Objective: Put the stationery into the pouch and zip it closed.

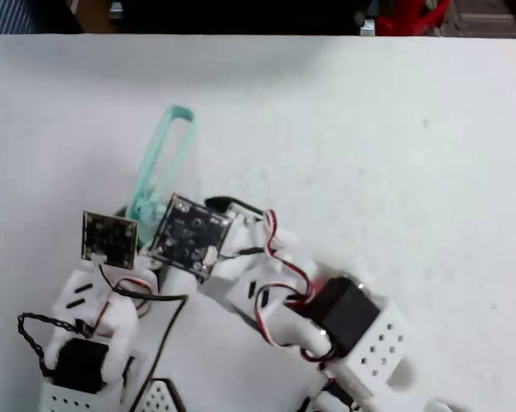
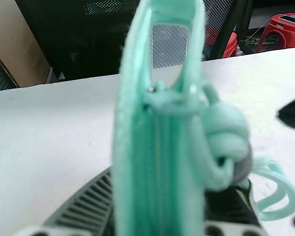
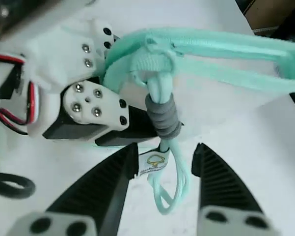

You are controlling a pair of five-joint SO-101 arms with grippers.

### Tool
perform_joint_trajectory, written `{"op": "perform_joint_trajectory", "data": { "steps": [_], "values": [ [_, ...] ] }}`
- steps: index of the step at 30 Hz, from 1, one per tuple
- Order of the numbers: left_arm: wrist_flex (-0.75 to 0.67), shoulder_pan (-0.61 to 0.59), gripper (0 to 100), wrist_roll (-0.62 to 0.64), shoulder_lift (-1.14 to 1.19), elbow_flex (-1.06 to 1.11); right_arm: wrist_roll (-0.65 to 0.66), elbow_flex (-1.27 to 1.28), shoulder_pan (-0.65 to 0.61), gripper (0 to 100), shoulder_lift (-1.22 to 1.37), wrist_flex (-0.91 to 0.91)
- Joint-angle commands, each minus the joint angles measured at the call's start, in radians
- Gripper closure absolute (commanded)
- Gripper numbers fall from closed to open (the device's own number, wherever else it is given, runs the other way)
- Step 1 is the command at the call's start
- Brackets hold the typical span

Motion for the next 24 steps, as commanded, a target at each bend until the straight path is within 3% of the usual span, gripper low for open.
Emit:
{"op": "perform_joint_trajectory", "data": {
  "steps": [1,11,13,15,24],
  "values": [
    [-0.023,-0.004,81,0.012,-0.01,-0.008,0.009,0.018,-0.024,82.6,-0.033,-0.105],
    [-0.023,-0.004,81,0.012,-0.01,-0.008,0.008,0.015,-0.061,82.9,0.094,-0.291],
    [-0.023,-0.004,81,0.012,-0.01,-0.008,0.008,0.012,-0.056,87.5,0.148,-0.323],
    [-0.023,-0.004,81,0.012,-0.01,-0.008,0.008,-0.017,-0.051,98.9,0.16,-0.32],
    [-0.023,-0.004,82,0.012,-0.013,-0.014,0.002,-0.147,0.056,98.1,0.082,-0.214]
  ]
}}
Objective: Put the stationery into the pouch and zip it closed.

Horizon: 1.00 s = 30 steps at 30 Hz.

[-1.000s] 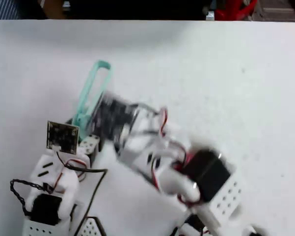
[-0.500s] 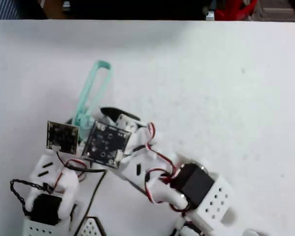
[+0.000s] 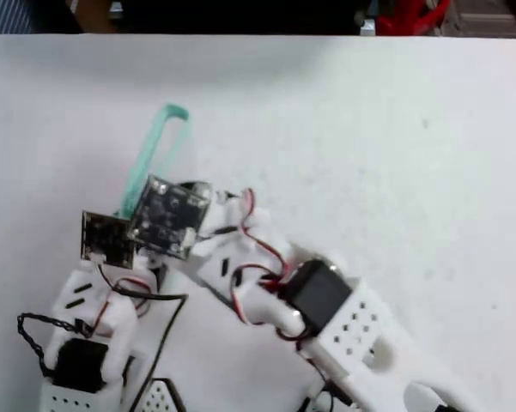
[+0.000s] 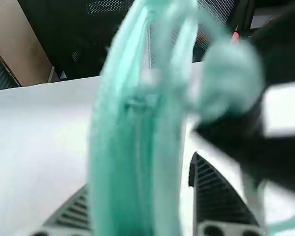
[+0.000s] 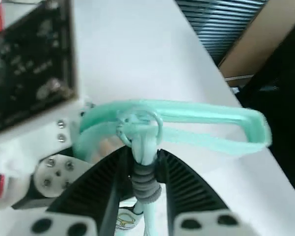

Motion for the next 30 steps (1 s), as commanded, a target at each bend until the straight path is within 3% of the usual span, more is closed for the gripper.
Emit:
{"op": "perform_joint_trajectory", "data": {
  "steps": [1,8,11,16,20,24,30],
  "values": [
    [-0.023,0.002,83,0.011,-0.013,-0.015,0.002,-0.075,0.067,98.1,-0.051,0.022],
    [-0.021,0.004,98,-0.057,-0.013,-0.035,0.002,-0.147,0.087,98.1,-0.051,0.077],
    [-0.021,0.004,98,-0.072,-0.013,-0.035,0.009,-0.207,0.11,98.1,-0.047,0.064],
    [-0.021,0.005,98,-0.072,-0.013,-0.032,0.012,-0.21,0.197,98.1,-0.045,-0.108],
    [0.0,0.008,98,-0.078,-0.013,-0.031,0.094,-0.218,0.209,98.1,0.01,-0.157],
    [0.035,0.107,98,-0.164,-0.015,-0.032,0.094,-0.229,0.229,98.1,0.104,-0.18],
    [0.048,0.122,98,-0.199,-0.015,-0.031,-0.086,-0.456,0.349,98.1,0.262,-0.16]
  ]
}}
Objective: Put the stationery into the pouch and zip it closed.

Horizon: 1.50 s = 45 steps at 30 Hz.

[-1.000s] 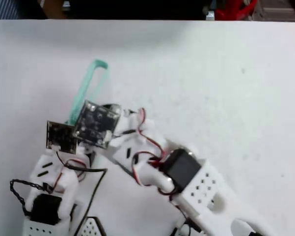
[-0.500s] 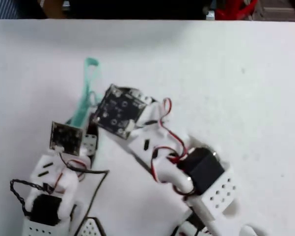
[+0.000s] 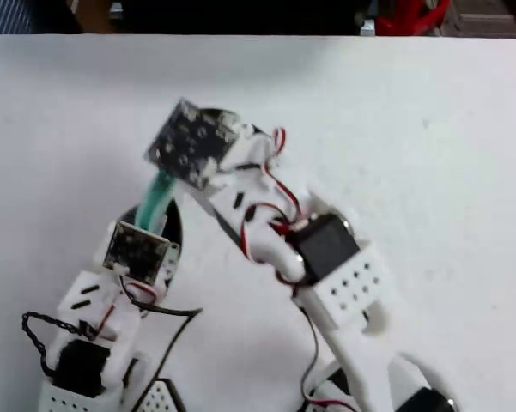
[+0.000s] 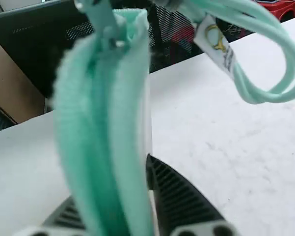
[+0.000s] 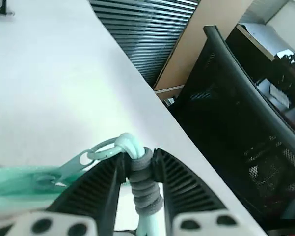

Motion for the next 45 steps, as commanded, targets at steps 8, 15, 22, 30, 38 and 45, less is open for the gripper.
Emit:
{"op": "perform_joint_trajectory", "data": {
  "steps": [8,15,22,30,38,45],
  "values": [
    [0.037,0.03,98,-0.018,0.001,-0.025,-0.172,-0.539,0.231,98.1,0.305,0.154],
    [0.04,0.03,98,-0.015,0.001,-0.029,-0.173,-0.632,0.245,98.1,0.309,0.309],
    [0.077,-0.044,98,0.048,0.001,-0.08,-0.173,-0.542,0.348,98.1,0.331,0.335],
    [0.08,-0.047,98,0.052,0.001,-0.086,-0.103,-0.321,0.397,98.1,0.346,0.297],
    [0.08,-0.047,98,0.054,0.001,-0.087,-0.037,-0.043,0.41,98.1,0.352,0.137],
    [0.08,-0.047,98,0.054,0.001,-0.089,-0.008,0.095,0.455,98.1,0.36,-0.012]
  ]
}}
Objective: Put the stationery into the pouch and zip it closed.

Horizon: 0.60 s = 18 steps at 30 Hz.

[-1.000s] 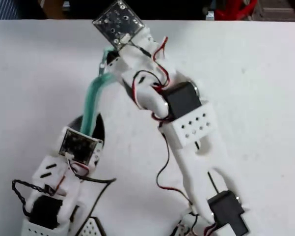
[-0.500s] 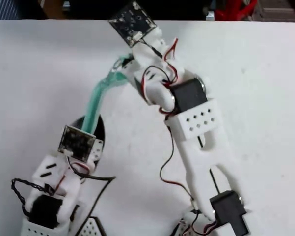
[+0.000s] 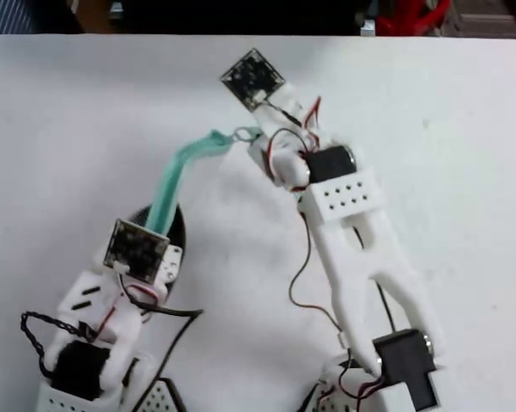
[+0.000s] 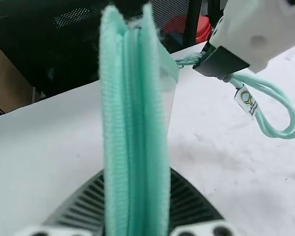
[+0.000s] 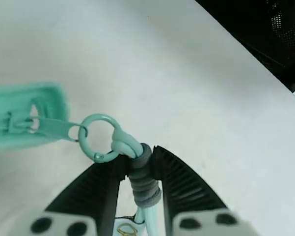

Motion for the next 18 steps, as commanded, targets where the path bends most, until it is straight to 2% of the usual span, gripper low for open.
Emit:
{"op": "perform_joint_trajectory", "data": {
  "steps": [1,7,12,18],
  "values": [
    [0.012,-0.035,98,0.018,-0.016,-0.037,0.012,0.043,0.11,98.1,0.002,-0.087],
    [0.012,-0.035,98,0.018,-0.016,-0.037,0.017,0.089,0.203,98.1,0.002,-0.159],
    [0.012,-0.035,98,0.018,-0.016,-0.037,0.098,0.127,0.232,98.1,0.004,-0.16],
    [0.012,-0.035,98,0.018,-0.016,-0.037,0.129,0.137,0.308,98.1,0.004,-0.16]
  ]
}}
